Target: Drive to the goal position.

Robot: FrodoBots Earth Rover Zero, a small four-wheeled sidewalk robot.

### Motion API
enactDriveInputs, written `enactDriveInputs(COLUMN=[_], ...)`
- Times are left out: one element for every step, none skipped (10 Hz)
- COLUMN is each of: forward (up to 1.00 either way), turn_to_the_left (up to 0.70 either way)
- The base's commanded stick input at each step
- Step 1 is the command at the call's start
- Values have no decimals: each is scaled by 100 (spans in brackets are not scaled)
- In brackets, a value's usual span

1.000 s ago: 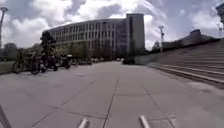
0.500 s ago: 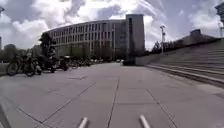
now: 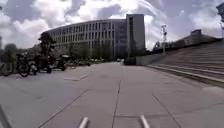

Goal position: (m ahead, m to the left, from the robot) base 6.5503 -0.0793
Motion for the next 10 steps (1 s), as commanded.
enactDriveInputs(forward=[70,70,70,70,70,70,70,70,70,70], turn_to_the_left=[0,0,0,0,0,0,0,0,0,0])
